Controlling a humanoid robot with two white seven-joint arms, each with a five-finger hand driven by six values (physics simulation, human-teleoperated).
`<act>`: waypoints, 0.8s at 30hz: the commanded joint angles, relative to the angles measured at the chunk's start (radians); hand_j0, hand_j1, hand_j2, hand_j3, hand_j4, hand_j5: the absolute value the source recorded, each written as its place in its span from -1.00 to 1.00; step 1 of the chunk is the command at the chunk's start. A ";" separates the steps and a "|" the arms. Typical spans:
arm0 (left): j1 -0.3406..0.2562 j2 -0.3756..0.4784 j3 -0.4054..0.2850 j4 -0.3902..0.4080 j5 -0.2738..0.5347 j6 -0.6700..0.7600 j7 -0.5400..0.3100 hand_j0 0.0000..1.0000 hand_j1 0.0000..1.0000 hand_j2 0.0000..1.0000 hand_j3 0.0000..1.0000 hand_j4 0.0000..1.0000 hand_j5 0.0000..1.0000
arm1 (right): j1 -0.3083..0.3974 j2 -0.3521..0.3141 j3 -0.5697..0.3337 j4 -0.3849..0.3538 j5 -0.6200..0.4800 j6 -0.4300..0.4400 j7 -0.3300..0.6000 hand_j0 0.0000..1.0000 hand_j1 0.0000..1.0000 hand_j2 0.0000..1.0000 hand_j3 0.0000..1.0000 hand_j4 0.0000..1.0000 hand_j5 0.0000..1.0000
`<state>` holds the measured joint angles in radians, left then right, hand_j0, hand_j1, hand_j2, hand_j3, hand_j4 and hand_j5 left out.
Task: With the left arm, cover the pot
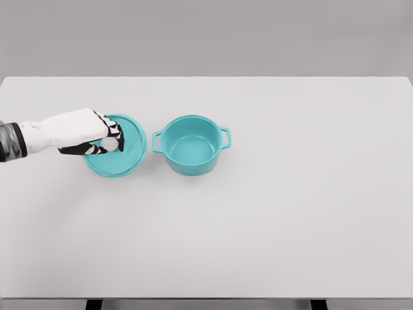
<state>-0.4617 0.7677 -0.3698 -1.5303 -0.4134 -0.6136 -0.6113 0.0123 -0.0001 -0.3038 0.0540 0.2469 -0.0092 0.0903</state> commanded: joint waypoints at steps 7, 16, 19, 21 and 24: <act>-0.014 0.001 -0.001 -0.016 0.011 0.003 0.000 -0.03 -0.03 -0.03 -0.03 -0.03 -0.03 | 0.000 0.000 0.000 0.001 0.000 0.000 0.000 1.00 1.00 1.00 1.00 1.00 1.00; -0.049 -0.008 -0.005 -0.014 0.013 0.003 0.000 -0.03 -0.03 -0.03 -0.03 -0.03 -0.03 | 0.000 0.000 0.000 0.001 0.000 0.000 0.000 1.00 1.00 1.00 1.00 1.00 1.00; -0.071 -0.013 -0.011 -0.014 0.016 0.003 0.000 -0.03 -0.03 -0.03 -0.03 -0.03 -0.03 | 0.000 0.000 0.000 0.000 0.000 0.000 0.000 1.00 1.00 1.00 1.00 1.00 1.00; -0.077 -0.013 -0.011 -0.014 0.021 0.003 0.000 -0.04 -0.04 -0.04 -0.04 -0.04 -0.04 | 0.000 0.000 0.000 0.000 0.000 0.000 0.000 1.00 1.00 1.00 1.00 1.00 1.00; -0.084 -0.015 -0.012 -0.014 0.027 0.003 0.000 -0.04 -0.04 -0.04 -0.04 -0.04 -0.04 | 0.000 0.000 0.000 0.000 0.000 0.000 0.000 1.00 1.00 1.00 1.00 1.00 1.00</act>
<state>-0.5461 0.7534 -0.3813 -1.5453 -0.3968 -0.6137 -0.6113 0.0123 -0.0001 -0.3038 0.0540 0.2469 -0.0092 0.0903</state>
